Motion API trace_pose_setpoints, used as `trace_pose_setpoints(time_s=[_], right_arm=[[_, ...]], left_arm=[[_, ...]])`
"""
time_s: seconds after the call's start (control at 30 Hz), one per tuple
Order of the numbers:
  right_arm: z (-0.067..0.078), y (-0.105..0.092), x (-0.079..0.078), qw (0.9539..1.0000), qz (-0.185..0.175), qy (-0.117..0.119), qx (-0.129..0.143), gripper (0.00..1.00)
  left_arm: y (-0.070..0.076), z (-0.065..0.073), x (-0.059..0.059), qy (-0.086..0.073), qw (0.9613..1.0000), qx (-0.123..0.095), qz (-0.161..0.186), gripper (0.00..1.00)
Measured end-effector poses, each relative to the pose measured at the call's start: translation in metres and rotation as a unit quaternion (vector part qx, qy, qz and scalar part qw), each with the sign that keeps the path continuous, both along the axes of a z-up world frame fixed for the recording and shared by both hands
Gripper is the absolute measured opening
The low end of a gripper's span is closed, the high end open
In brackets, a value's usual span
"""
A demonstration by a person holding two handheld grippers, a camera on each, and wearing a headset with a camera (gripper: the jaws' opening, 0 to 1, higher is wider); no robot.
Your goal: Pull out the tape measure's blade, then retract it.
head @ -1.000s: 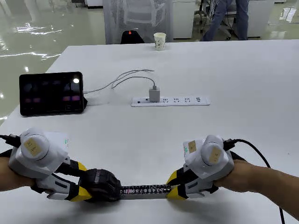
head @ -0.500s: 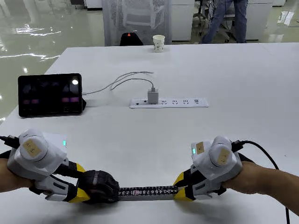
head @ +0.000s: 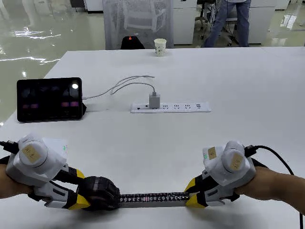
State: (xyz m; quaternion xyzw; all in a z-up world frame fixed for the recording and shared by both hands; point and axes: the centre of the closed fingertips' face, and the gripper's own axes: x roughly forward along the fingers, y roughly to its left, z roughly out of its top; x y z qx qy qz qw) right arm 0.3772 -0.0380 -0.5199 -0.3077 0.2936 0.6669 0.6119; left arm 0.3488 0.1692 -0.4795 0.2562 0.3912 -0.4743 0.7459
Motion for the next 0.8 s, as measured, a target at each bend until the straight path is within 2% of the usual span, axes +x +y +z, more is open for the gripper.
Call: trace_pose_setpoints(time_s=[0.8], right_arm=[[-0.001,-0.046,0.009,0.9984,0.005,-0.010,-0.056,0.09]], left_arm=[[0.002,-0.002,0.002,0.001,1.0000,0.003,0.000,0.25]])
